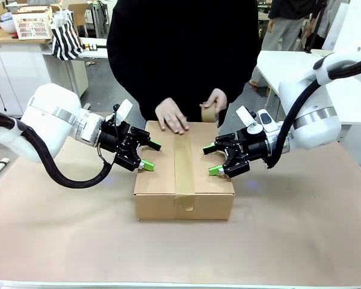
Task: Pack the gift set into the box.
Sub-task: Press and hold the closed box until the human finishes sealing it.
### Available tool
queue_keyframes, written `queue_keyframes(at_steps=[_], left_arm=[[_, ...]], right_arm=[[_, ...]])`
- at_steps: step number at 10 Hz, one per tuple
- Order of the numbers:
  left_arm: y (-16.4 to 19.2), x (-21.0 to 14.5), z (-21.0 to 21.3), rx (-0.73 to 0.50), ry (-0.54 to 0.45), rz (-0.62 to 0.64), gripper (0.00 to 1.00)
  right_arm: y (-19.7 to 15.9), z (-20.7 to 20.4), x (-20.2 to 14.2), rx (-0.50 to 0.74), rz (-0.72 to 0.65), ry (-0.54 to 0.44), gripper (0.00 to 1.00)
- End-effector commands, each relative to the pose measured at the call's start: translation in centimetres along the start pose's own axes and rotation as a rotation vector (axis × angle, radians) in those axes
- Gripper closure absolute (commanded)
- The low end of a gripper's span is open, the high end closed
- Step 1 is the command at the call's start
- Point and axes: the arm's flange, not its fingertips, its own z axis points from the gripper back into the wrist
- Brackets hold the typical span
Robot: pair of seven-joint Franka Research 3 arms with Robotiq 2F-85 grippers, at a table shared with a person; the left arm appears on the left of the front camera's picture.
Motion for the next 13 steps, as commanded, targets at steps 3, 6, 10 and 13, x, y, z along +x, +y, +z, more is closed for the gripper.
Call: queue_keyframes(at_steps=[3, 6, 10, 13], left_arm=[[-0.13, -0.28, -0.07, -0.003, 0.003, 0.008, 0.00], [-0.13, -0.28, -0.07, -0.003, 0.003, 0.008, 0.00], [-0.13, -0.28, -0.07, -0.003, 0.003, 0.008, 0.00], [-0.13, -0.28, -0.07, -0.003, 0.003, 0.008, 0.00]], right_arm=[[0.06, 0.00, -0.12, 0.000, 0.009, 0.001, 0.00], [0.06, 0.00, -0.12, 0.000, 0.009, 0.001, 0.00], [0.06, 0.00, -0.12, 0.000, 0.009, 0.001, 0.00], [0.06, 0.00, -0.12, 0.000, 0.009, 0.001, 0.00]])
